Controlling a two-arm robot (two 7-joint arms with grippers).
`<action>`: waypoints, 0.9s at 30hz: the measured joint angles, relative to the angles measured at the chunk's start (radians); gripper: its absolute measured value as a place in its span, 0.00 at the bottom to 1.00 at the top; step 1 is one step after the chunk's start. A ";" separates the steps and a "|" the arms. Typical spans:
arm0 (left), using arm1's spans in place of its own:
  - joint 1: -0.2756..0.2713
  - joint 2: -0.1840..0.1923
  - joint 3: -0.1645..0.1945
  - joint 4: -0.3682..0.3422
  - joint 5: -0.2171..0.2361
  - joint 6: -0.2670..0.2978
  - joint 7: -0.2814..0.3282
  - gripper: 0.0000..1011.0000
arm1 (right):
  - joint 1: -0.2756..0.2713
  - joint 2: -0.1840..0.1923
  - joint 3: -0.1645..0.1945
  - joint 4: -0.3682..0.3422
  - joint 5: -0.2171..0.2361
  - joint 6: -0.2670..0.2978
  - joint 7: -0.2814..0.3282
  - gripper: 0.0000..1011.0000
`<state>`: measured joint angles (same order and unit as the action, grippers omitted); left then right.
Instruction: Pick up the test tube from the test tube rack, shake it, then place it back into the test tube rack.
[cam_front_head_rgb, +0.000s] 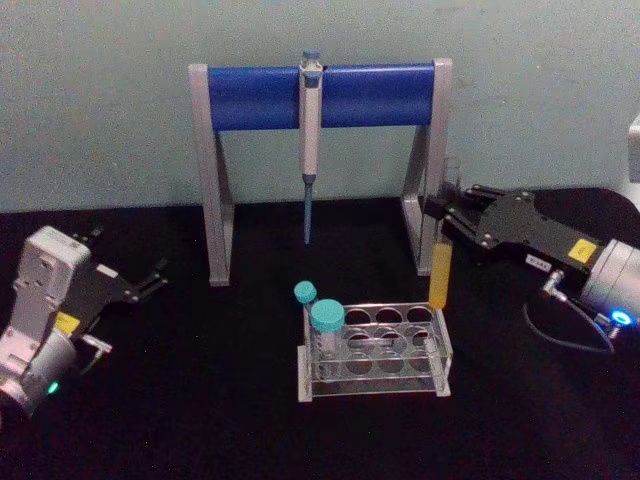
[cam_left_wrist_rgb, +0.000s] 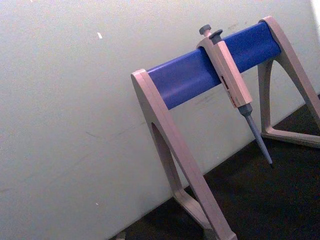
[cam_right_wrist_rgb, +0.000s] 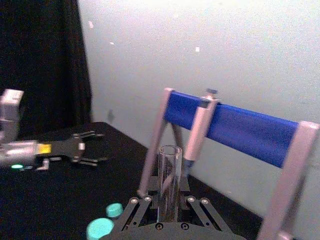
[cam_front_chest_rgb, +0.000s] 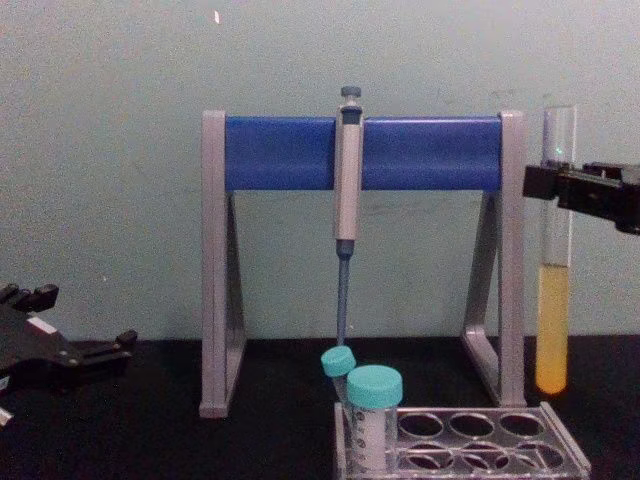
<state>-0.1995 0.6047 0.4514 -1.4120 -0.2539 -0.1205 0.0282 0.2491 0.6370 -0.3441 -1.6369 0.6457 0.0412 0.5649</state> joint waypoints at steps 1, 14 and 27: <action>0.000 0.000 0.000 0.000 0.000 0.000 0.000 0.99 | 0.002 -0.003 0.001 0.004 -0.007 -0.002 -0.016 0.23; 0.000 0.000 0.000 0.000 0.000 0.000 0.000 0.99 | 0.040 -0.116 -0.004 0.073 -0.073 -0.036 -0.124 0.23; 0.000 0.000 0.000 0.000 0.000 0.000 0.000 0.99 | 0.068 -0.156 -0.037 0.110 -0.019 -0.036 -0.014 0.23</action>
<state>-0.1995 0.6047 0.4514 -1.4120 -0.2539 -0.1205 0.0283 0.3170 0.4811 -0.3813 -1.5270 0.6265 0.0050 0.5506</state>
